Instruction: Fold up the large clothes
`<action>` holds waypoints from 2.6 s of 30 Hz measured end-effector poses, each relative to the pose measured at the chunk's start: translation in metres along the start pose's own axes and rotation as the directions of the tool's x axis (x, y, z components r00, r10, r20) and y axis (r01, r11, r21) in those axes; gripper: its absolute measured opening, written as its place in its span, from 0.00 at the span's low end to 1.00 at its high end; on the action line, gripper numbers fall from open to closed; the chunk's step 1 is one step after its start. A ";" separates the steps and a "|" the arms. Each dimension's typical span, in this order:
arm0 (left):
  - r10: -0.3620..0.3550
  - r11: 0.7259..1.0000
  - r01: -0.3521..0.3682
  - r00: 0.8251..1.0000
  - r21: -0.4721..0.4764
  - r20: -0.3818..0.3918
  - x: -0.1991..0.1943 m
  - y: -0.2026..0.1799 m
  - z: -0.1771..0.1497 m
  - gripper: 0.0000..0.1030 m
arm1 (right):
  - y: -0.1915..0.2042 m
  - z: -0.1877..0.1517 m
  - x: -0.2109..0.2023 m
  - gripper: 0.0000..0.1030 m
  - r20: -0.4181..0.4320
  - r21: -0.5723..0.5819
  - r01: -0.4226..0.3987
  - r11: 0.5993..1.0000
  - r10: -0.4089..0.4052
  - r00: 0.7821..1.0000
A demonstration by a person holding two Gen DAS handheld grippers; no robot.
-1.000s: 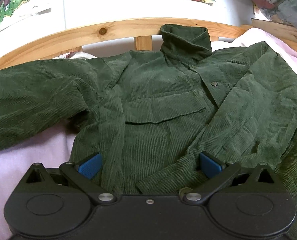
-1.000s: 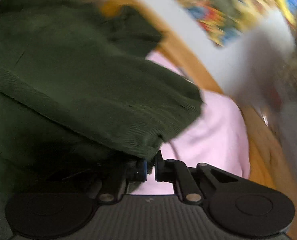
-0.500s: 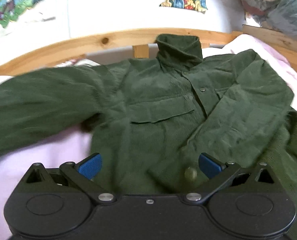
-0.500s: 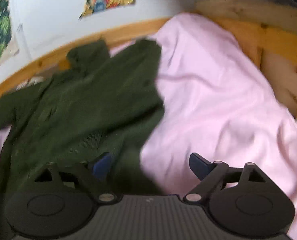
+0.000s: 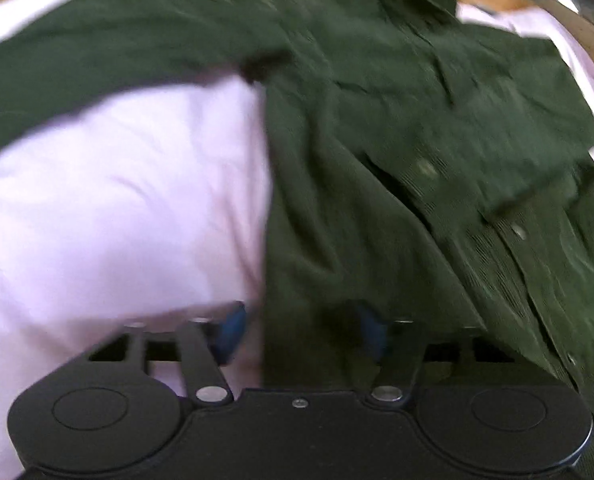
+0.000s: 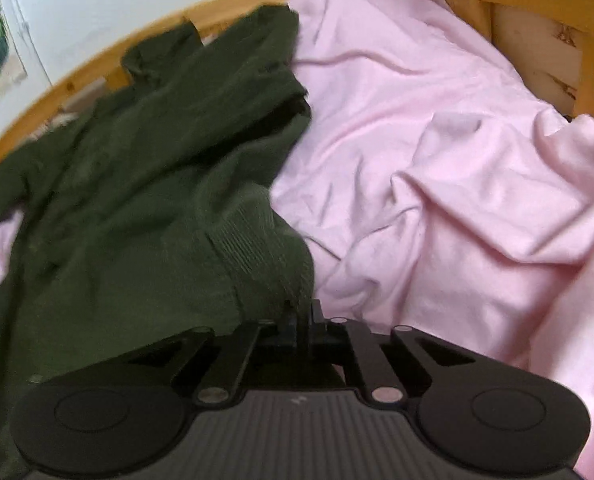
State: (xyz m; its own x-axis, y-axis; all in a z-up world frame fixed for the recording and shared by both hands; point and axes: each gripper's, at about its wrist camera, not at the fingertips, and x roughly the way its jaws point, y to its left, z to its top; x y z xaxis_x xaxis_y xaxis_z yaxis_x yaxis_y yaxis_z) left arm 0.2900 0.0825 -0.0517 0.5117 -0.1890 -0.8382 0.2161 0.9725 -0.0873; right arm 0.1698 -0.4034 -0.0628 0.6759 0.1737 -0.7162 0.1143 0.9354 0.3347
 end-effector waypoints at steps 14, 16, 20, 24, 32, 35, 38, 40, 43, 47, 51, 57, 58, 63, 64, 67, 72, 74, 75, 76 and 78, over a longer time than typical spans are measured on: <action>0.064 0.997 -0.062 0.997 0.054 -0.051 -0.038 0.015 0.003 0.01 | 0.005 -0.012 -0.038 0.03 -0.086 -0.030 0.105 0.994 -0.108 0.990; 0.077 0.996 -0.074 0.995 0.056 -0.056 -0.031 0.013 0.001 0.01 | 0.015 -0.015 -0.037 0.07 -0.073 -0.086 0.125 0.988 -0.132 0.989; 0.066 0.993 -0.066 0.998 0.097 -0.004 -0.056 0.010 0.003 0.22 | 0.025 -0.015 -0.048 0.58 0.000 -0.099 0.113 0.989 -0.113 0.994; 0.119 0.992 -0.122 0.989 0.021 0.093 -0.093 0.024 0.003 0.78 | 0.050 -0.012 -0.052 0.89 0.134 -0.155 0.088 0.984 -0.067 0.989; 0.477 0.871 -0.488 0.813 -0.057 0.333 -0.148 0.087 0.053 0.99 | 0.087 -0.028 -0.034 1.00 0.305 -0.221 -0.045 0.974 0.113 0.946; 0.542 0.791 -0.604 0.766 0.100 0.346 -0.141 0.118 0.090 0.96 | 0.094 -0.028 -0.022 1.00 0.270 -0.242 -0.057 0.969 0.123 0.955; 0.531 0.815 -0.564 0.818 0.129 0.223 -0.119 0.157 0.125 0.82 | 0.097 -0.030 -0.026 1.00 0.287 -0.270 -0.050 0.961 0.130 0.949; 0.513 0.844 -0.527 0.848 0.098 0.134 -0.104 0.181 0.140 0.77 | 0.095 -0.032 -0.025 1.00 0.291 -0.260 -0.056 0.964 0.133 0.947; 0.420 0.907 -0.420 0.908 0.022 0.012 -0.089 0.208 0.148 0.38 | 0.089 -0.034 -0.026 1.00 0.297 -0.224 -0.077 0.972 0.143 0.944; 0.430 0.903 -0.430 0.900 0.013 -0.069 -0.097 0.186 0.164 0.04 | 0.092 -0.034 -0.027 1.00 0.318 -0.214 -0.087 0.973 0.154 0.936; 0.382 0.924 -0.381 0.923 0.040 -0.043 -0.141 0.130 0.186 0.03 | 0.096 -0.036 -0.029 1.00 0.314 -0.226 -0.123 0.966 0.191 0.930; 0.123 0.985 -0.123 0.992 0.118 0.005 -0.172 0.001 0.219 0.03 | 0.102 -0.039 -0.033 1.00 0.314 -0.249 -0.176 0.952 0.251 0.915; 0.077 0.987 -0.077 0.997 0.142 0.003 -0.167 -0.024 0.223 0.04 | 0.103 -0.039 -0.034 1.00 0.313 -0.242 -0.183 0.953 0.255 0.915; -0.129 0.964 0.142 0.989 0.226 -0.069 -0.098 -0.140 0.230 0.16 | 0.093 -0.037 -0.033 1.00 0.313 -0.175 -0.208 0.962 0.255 0.915; -0.174 0.954 0.190 0.981 0.230 -0.087 -0.084 -0.157 0.227 0.28 | 0.090 -0.037 -0.033 1.00 0.314 -0.160 -0.208 0.965 0.249 0.916; -0.248 0.940 0.267 0.962 0.210 -0.111 -0.040 -0.193 0.217 0.41 | 0.085 -0.038 -0.033 1.00 0.313 -0.138 -0.203 0.969 0.237 0.920; -0.292 0.945 0.286 0.956 0.161 0.010 -0.038 -0.184 0.195 0.67 | 0.096 -0.035 -0.029 1.00 0.297 -0.169 -0.227 0.959 0.269 0.916; -0.265 0.957 0.250 0.960 0.147 0.093 -0.051 -0.157 0.187 0.79 | 0.105 -0.029 -0.023 1.00 0.274 -0.174 -0.271 0.947 0.311 0.910; -0.233 0.967 0.214 0.962 0.135 0.141 -0.061 -0.140 0.175 0.83 | 0.111 -0.025 -0.017 1.00 0.260 -0.175 -0.287 0.942 0.325 0.909; -0.198 0.976 0.176 0.962 0.125 0.189 -0.071 -0.121 0.160 0.86 | 0.118 -0.020 -0.009 1.00 0.248 -0.176 -0.285 0.942 0.323 0.913; -0.117 0.990 0.092 0.964 0.111 0.238 -0.082 -0.087 0.133 0.87 | 0.131 -0.008 0.008 0.99 0.232 -0.161 -0.264 0.951 0.296 0.927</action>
State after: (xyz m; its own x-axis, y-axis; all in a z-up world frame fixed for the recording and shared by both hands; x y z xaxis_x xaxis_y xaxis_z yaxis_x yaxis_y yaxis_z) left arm 0.3403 -0.0047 0.0961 0.6664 -0.3281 -0.6695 0.3531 0.9298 -0.1041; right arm 0.1838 -0.2769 -0.0295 0.8291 0.3664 -0.4223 -0.1865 0.8933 0.4089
